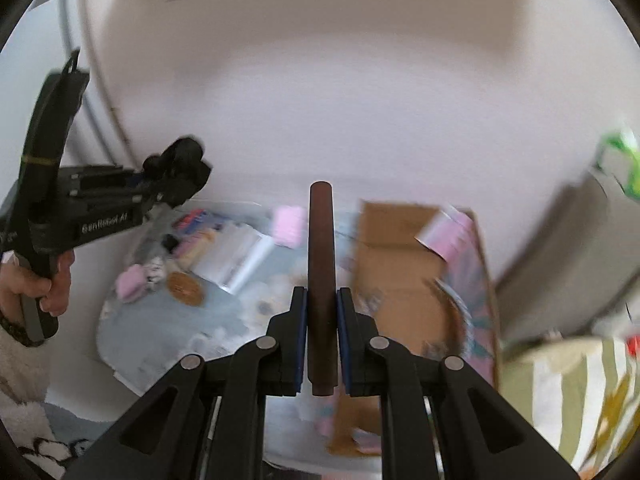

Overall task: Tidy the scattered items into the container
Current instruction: 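Lift and carry the black cloth and brown stick over the box with both tools, then open left tool to drop the black cloth while right tool releases the stick into the box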

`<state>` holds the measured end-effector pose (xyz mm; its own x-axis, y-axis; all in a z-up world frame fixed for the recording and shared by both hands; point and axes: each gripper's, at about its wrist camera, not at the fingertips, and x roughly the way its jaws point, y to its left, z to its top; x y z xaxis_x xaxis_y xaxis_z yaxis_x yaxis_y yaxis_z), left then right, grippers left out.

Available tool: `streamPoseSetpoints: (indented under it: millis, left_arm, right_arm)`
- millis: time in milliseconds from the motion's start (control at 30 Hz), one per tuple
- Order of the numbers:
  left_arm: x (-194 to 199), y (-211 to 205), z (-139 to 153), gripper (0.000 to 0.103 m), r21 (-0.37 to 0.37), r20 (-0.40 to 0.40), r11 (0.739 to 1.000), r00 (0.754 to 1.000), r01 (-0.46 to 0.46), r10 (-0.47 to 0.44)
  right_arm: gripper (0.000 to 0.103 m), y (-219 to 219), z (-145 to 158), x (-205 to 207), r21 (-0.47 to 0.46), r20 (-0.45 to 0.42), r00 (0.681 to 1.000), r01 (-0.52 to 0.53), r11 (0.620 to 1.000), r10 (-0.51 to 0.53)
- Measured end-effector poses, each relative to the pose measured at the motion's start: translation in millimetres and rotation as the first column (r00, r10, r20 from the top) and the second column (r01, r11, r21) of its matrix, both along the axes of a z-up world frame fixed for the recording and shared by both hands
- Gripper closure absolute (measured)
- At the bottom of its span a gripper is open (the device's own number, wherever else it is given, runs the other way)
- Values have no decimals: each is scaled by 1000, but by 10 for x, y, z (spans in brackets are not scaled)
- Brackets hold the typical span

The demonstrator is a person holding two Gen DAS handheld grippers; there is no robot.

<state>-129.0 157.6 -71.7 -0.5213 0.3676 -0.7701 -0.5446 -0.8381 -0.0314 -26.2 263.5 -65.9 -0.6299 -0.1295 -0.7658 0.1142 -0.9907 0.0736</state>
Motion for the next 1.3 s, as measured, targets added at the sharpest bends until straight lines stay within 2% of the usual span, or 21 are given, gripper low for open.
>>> streamPoseSetpoints:
  millis: [200,300,433,667,700,733,767,800,833,867,933,1000,1100,1300]
  left_arm:
    - [-126,917,-437,89,-39,101,991,987,131,-126]
    - [-96,1131,-634,89,-49,149,987,979,150,-142]
    - [-46,1335,-925,89,-96,184,981,971,170,-151]
    - [-33,1479,-1057,89,-114,210,978,967,172,-145]
    - [-32,1484,-1060,81,-109,213,979,966,172,-146]
    - [-44,1482,-1048,59,-104,212,980,967,168,-143]
    - [-56,1484,-1043,42,-103,215,981,967,162,-137]
    - [-61,1475,-1036,14,-103,214,983,968,154,-129]
    - [-64,1461,-1017,5,-94,206,985,971,141,-120]
    - [-58,1439,-979,5,-75,196,988,973,135,-118]
    - [-53,1406,-920,5,-55,190,990,975,129,-116]
    - [-66,1378,-893,5,-71,185,991,977,118,-103]
    - [-83,1300,-868,5,-75,182,992,980,97,-82]
    - [-81,1034,-744,5,-62,160,997,987,43,-33]
  right_arm:
    - [90,487,-369,3,-25,94,989,120,992,-117]
    - [90,630,-580,-13,-50,136,980,155,987,-148]
    - [90,772,-819,-33,-86,178,971,178,980,-161]
    - [90,907,-969,-64,-123,209,965,189,974,-161]
    - [90,920,-981,-71,-123,210,965,187,975,-159]
    - [90,922,-985,-78,-121,210,966,182,976,-154]
    - [90,918,-983,-85,-116,211,966,176,977,-149]
    - [90,917,-982,-91,-119,214,966,172,978,-144]
    - [88,921,-979,-100,-125,217,966,171,977,-142]
    - [85,930,-972,-107,-127,220,964,180,975,-149]
    - [58,940,-949,-114,-126,224,961,193,973,-162]
    - [50,957,-889,-93,-145,193,967,195,970,-166]
    - [49,959,-820,-85,-166,173,972,186,968,-157]
    - [49,901,-699,-30,-120,132,976,190,974,-174]
